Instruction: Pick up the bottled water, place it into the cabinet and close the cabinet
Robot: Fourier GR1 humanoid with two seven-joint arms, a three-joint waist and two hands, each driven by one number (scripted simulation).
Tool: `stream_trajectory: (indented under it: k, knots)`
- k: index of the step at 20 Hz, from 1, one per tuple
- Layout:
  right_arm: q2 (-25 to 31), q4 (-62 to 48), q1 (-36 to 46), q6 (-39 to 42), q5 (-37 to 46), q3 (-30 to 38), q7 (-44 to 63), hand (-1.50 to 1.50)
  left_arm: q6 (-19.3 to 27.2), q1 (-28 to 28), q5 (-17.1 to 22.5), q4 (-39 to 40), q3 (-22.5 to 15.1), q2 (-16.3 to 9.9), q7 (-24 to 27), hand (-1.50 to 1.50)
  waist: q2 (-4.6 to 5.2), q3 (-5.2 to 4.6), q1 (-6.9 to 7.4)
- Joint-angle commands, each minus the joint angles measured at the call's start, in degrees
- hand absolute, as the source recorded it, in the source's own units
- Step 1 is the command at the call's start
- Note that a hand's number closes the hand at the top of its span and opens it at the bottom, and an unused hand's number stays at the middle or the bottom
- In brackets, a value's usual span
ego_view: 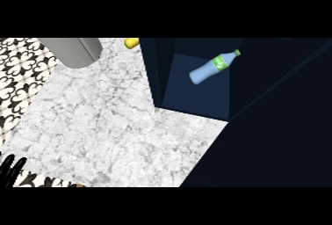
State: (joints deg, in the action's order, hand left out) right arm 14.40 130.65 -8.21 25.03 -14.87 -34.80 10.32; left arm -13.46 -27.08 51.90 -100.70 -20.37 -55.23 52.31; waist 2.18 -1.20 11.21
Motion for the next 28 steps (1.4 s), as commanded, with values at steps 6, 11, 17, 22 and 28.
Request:
stream_trajectory:
  k: [6,11,17,22,28]
  knots:
    - [-11.77,-19.06,15.74,-9.65,-5.36,8.12,9.60,1.50,-2.25,-1.35,1.98,0.86,2.36,-1.04,0.73,-1.50,-0.53,0.69,-2.02]
    - [-14.24,-28.30,25.30,-14.76,-3.23,16.47,8.89,1.50,-2.63,-2.10,2.89,1.72,2.42,-0.18,0.34,-1.50,-0.61,0.81,-3.86]
    - [-14.37,-47.53,44.50,-20.86,-0.60,23.34,8.69,1.50,-3.67,-3.21,3.32,1.74,3.19,0.15,0.27,-1.50,-1.03,1.07,-4.93]
    - [-14.39,-63.70,54.82,-20.21,1.12,28.19,2.14,1.50,-4.98,-3.50,3.64,1.11,3.97,0.20,-0.20,-1.50,-0.77,1.17,-5.41]
    - [-13.91,-70.31,59.98,-20.57,-1.69,28.24,0.57,1.50,-3.82,-2.48,3.10,0.01,4.45,1.00,-1.31,-1.50,-0.79,1.15,-6.62]
